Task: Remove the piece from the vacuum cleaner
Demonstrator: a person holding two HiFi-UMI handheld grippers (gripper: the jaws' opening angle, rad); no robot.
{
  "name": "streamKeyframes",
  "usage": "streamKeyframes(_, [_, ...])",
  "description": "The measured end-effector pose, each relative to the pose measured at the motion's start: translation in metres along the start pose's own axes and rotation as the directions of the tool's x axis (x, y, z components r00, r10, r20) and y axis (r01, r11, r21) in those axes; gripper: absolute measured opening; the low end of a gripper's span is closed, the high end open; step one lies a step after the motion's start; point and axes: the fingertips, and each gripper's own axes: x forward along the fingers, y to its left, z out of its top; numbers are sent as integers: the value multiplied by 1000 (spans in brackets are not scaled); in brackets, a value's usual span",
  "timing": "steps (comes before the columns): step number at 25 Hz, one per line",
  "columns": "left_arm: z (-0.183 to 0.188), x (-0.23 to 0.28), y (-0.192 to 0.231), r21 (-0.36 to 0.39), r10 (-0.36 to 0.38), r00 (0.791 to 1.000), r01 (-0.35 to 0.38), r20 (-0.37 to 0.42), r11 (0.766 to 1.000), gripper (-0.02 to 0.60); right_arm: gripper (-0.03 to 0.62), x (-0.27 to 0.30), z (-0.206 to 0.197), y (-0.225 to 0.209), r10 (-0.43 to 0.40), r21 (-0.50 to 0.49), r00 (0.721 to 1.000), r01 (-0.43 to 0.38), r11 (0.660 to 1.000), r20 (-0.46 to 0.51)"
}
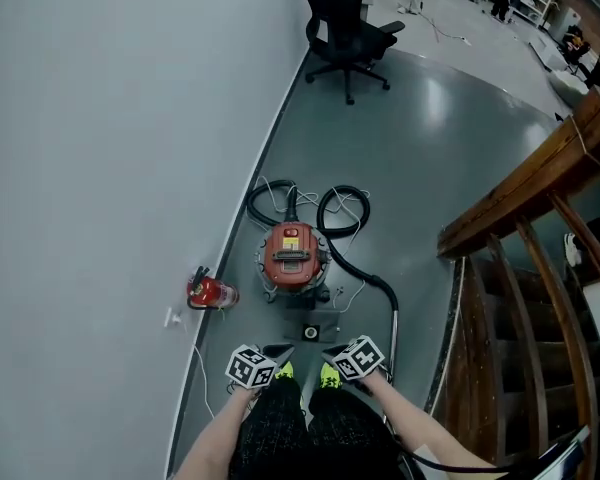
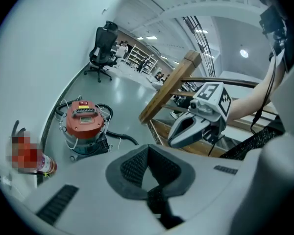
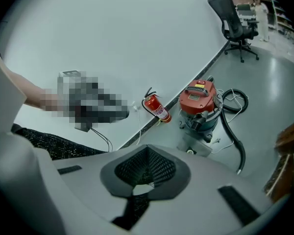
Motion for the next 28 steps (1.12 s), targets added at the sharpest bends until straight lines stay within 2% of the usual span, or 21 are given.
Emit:
streamKeyframes(4, [4, -9, -3, -14, 30, 999, -30, 20, 999, 9, 14, -7, 4, 5, 7, -28, 1000, -7, 1000, 1])
streamKeyframes(11, [11, -17, -16, -148, 90, 988, -71, 128, 986, 9, 14, -20, -6, 15, 44, -33, 999, -44, 999, 21])
streamKeyframes(20, [-6, -22, -30, -144, 113, 988, -97, 108, 985, 9, 14, -24, -19, 20, 70, -31, 997, -69, 997, 26])
streamKeyframes(28, [-20, -34, -35, -144, 110, 987, -92, 121, 985, 9, 14, -22, -26, 31, 56, -5, 998, -56, 998, 37])
